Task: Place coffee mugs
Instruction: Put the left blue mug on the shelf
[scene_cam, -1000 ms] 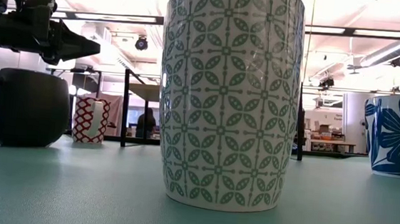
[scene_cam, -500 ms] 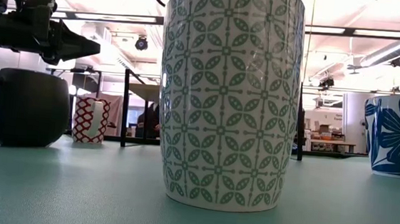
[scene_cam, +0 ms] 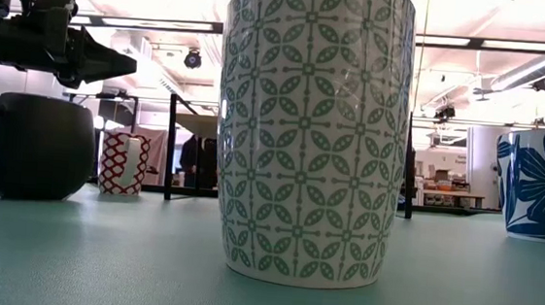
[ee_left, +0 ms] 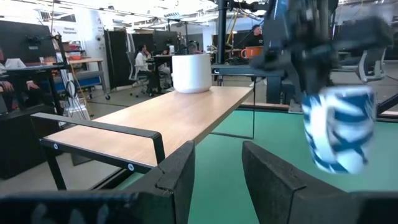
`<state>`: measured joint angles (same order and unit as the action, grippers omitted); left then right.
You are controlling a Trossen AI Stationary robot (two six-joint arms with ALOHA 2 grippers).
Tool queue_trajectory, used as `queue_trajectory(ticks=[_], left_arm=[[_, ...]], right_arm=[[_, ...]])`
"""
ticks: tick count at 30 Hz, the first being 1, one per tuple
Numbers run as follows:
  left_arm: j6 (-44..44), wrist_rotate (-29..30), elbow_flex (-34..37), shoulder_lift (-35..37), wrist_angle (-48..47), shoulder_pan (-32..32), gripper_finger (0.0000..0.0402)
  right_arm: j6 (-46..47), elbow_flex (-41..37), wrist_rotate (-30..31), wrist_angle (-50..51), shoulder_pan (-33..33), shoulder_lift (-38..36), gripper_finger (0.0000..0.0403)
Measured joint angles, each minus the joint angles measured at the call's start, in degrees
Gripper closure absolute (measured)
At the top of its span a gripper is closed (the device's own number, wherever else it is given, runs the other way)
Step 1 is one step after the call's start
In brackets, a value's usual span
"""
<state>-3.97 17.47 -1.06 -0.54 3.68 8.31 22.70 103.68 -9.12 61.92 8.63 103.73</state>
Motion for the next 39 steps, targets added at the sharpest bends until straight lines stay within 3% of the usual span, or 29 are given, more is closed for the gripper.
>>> queue_trajectory(ticks=[8,13,24,28,39], left_arm=[[0.0,0.0,0.0,0.0,0.0,0.0,0.0285],[0.0,0.0,0.0,0.0,0.0,0.0,0.0285],[0.0,0.0,0.0,0.0,0.0,0.0,0.0285],[0.0,0.0,0.0,0.0,0.0,0.0,0.0285],[0.0,0.0,0.0,0.0,0.0,0.0,0.0285]], right_arm=[[0.8,13.1,11.5,5.9,3.2,0.0,0.0389],[1.5,17.3,13.0,8.0,7.0,0.0,0.0389],[0.5,17.7,14.4,11.4,14.8,0.1,0.0389],[-0.8,17.7,18.1,11.1,16.4,0.1,0.039],[-3.7,17.7,18.1,11.3,17.8,0.1,0.039]])
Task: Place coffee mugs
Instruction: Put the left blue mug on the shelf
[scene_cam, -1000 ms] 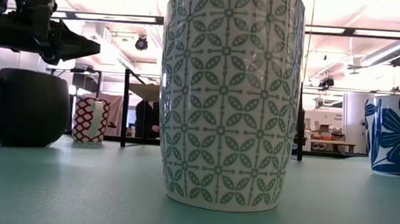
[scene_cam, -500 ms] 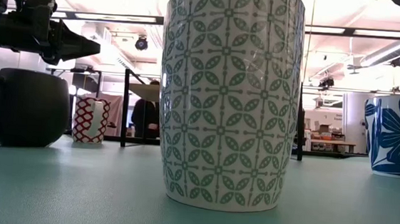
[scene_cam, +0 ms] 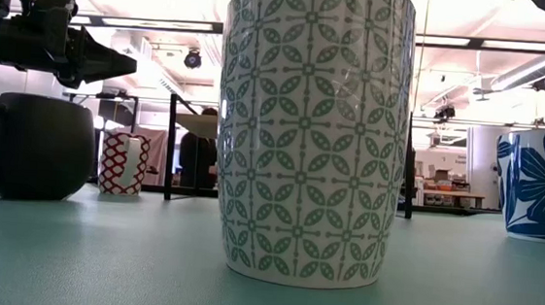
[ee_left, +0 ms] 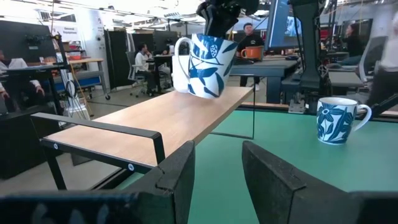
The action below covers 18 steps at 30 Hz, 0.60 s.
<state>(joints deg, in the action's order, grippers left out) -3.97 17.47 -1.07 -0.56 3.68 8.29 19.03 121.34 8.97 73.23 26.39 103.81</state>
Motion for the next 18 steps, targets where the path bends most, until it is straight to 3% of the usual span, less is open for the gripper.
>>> queue_trajectory(ticks=[18], left_arm=[[0.0,0.0,0.0,0.0,0.0,0.0,0.0285]], right_arm=[[-3.1,0.5,0.0,-0.4,0.4,2.8,0.0372]])
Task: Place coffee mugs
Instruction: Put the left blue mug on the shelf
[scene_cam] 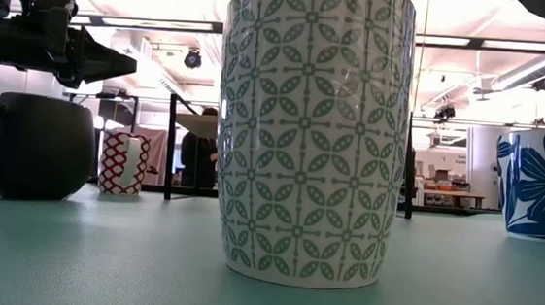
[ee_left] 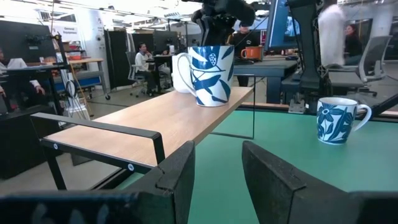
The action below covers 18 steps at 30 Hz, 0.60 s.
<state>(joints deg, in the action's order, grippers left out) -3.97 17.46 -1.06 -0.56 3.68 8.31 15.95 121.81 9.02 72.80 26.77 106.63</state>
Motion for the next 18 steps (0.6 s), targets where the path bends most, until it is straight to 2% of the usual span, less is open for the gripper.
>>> queue_trajectory(ticks=[12,18], left_arm=[[0.0,0.0,0.0,0.0,0.0,0.0,0.0285],[0.0,0.0,0.0,0.0,0.0,0.0,0.0285]], right_arm=[[-1.8,2.1,0.7,-0.1,0.1,0.0,0.0313],[-5.2,6.3,1.1,1.3,0.1,-0.2,0.0301]])
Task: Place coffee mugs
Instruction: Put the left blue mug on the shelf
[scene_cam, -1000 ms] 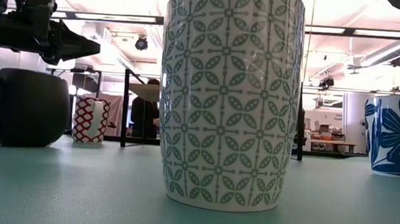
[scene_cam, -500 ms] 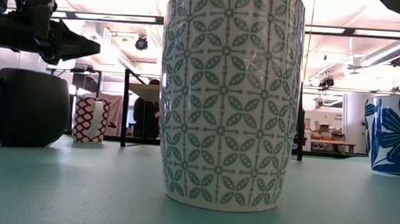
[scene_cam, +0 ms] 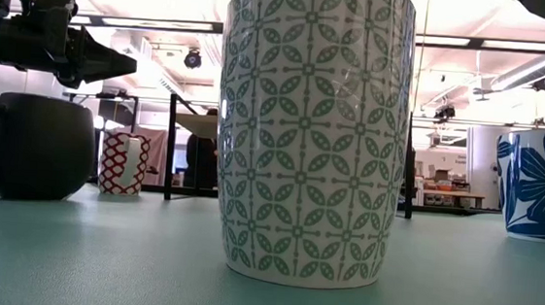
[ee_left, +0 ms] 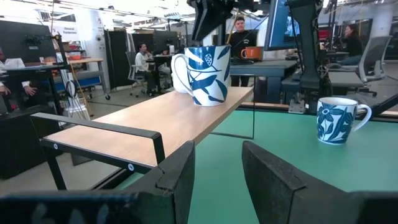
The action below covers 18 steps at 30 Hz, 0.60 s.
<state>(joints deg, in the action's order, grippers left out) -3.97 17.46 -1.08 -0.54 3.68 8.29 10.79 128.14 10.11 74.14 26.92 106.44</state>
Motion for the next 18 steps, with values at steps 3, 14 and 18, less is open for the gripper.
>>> queue_trajectory(ticks=[3,14,18], left_arm=[[0.0,0.0,0.0,0.0,0.0,0.0,0.0285],[0.0,0.0,0.0,0.0,0.0,0.0,0.0285],[0.0,0.0,0.0,0.0,0.0,0.0,0.0285]], right_arm=[[-1.3,3.1,-0.2,2.1,-0.2,-0.2,0.0305],[-4.8,2.7,-6.8,5.6,-8.2,-0.2,0.0301],[-7.0,2.6,-2.8,5.4,-9.6,-0.2,0.0296]])
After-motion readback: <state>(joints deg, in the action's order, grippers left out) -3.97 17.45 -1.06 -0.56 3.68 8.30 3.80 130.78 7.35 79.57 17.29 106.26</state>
